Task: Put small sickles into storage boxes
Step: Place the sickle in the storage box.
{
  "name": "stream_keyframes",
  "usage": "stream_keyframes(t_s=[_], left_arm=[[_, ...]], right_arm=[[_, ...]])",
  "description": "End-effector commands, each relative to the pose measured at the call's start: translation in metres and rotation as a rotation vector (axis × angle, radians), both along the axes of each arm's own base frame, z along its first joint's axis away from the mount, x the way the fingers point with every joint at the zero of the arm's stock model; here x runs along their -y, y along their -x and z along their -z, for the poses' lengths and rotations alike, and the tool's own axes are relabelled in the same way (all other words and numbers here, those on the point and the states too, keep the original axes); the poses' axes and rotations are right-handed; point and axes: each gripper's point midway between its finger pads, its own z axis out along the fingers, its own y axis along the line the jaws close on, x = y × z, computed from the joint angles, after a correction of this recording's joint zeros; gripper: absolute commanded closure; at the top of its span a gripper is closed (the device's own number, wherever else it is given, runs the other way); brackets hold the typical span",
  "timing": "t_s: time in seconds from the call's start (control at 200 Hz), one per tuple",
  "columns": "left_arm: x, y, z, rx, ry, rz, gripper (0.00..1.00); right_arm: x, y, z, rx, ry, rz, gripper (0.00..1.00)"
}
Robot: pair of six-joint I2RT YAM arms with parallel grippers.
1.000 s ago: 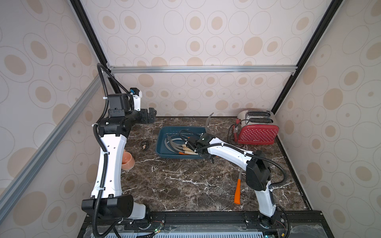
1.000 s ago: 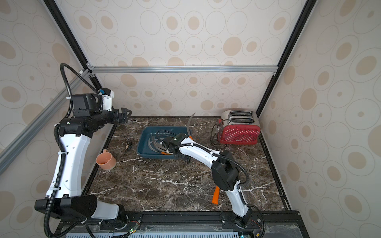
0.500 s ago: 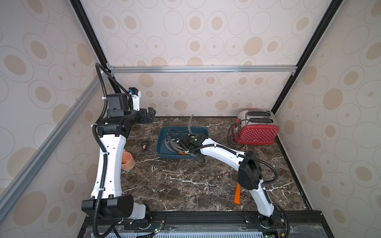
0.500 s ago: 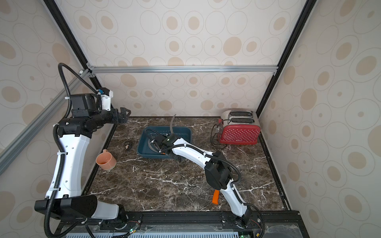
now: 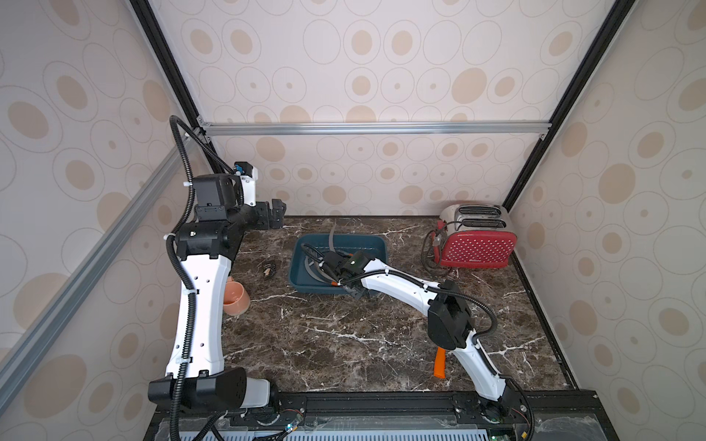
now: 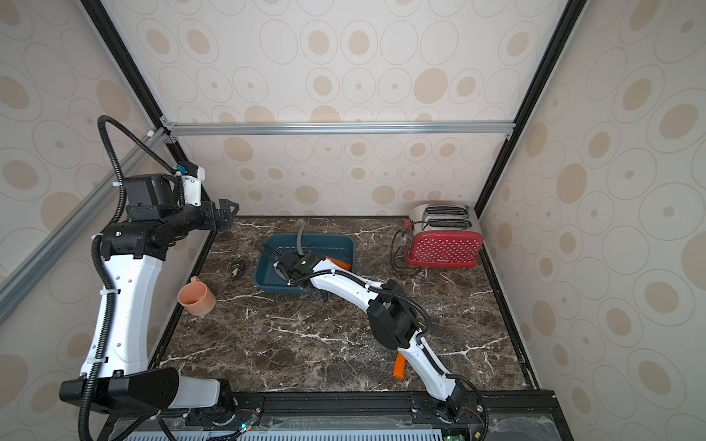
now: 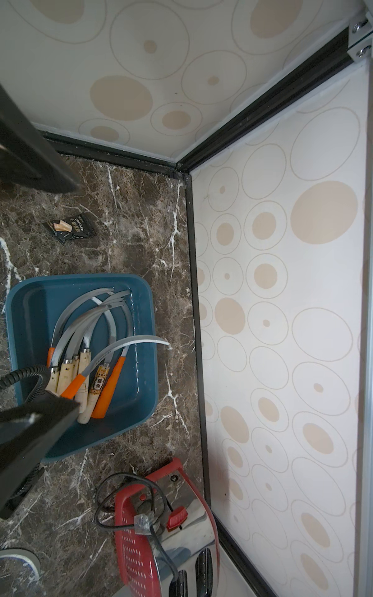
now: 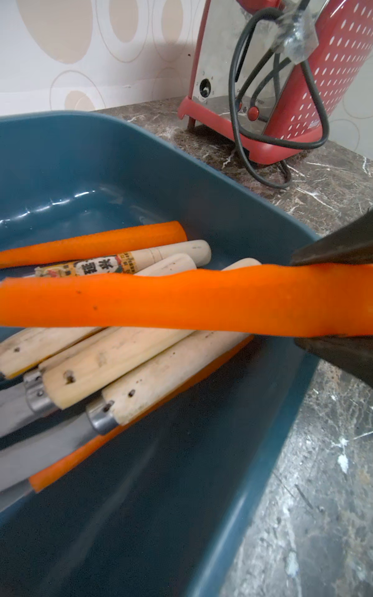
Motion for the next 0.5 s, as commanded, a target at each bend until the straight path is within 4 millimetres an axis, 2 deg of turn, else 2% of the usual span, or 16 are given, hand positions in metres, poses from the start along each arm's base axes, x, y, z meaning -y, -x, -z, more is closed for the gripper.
stream_keyframes(t_s=[0.0, 0.491], left_arm=[[-0.004, 0.003, -0.01, 0.033, 0.007, -0.02, 0.01], [-0.004, 0.004, -0.01, 0.03, 0.014, -0.022, 0.01]], right_arm=[[-0.012, -0.002, -0.005, 0.003, -0.006, -0.073, 0.89], [-0.033, -0.008, 0.006, 0.009, 0.043, -0.265, 0.87]])
